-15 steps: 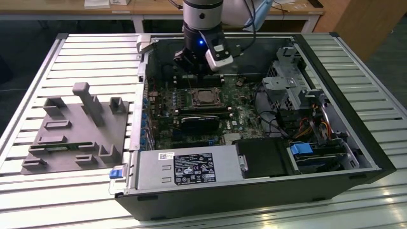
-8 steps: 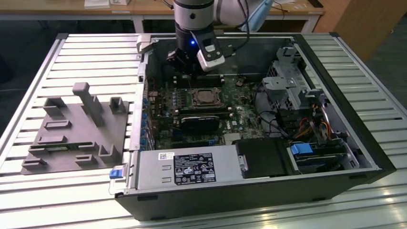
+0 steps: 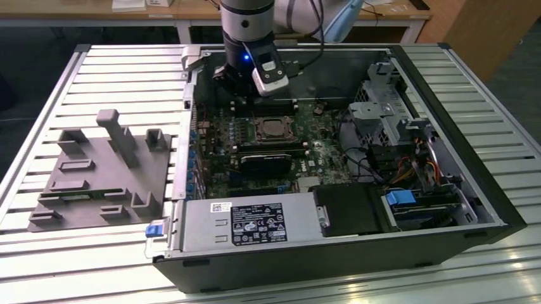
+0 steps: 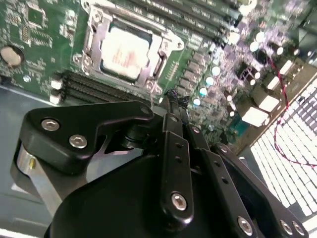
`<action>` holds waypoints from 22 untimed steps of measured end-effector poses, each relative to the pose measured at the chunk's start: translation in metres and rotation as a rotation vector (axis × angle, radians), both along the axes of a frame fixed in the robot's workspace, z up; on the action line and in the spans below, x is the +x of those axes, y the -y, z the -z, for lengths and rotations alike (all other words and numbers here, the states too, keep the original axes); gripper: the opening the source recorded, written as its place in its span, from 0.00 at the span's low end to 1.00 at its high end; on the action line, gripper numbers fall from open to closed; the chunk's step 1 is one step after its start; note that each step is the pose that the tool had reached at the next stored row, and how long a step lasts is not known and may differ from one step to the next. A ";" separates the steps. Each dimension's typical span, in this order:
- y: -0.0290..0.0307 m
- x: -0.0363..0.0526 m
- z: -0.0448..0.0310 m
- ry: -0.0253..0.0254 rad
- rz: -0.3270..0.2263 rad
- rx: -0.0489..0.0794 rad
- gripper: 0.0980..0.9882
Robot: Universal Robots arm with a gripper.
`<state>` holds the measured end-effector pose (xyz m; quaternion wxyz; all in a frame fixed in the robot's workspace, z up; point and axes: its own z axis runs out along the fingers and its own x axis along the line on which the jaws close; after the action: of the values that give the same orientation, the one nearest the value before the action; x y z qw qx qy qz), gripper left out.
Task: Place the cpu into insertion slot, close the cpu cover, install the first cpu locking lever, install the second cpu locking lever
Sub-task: 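Install the first cpu locking lever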
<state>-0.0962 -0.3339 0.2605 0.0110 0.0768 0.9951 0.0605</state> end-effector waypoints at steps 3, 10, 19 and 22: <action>0.0000 -0.0049 0.0003 -0.0001 0.000 0.028 0.00; 0.0000 -0.0129 0.0016 -0.0001 0.000 0.121 0.00; 0.0000 -0.0168 0.0082 0.0008 0.000 0.193 0.00; 0.0000 -0.0169 0.0112 0.0008 0.000 0.198 0.00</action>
<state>-0.1131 -0.3340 0.2493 0.0037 0.0775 0.9843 0.1586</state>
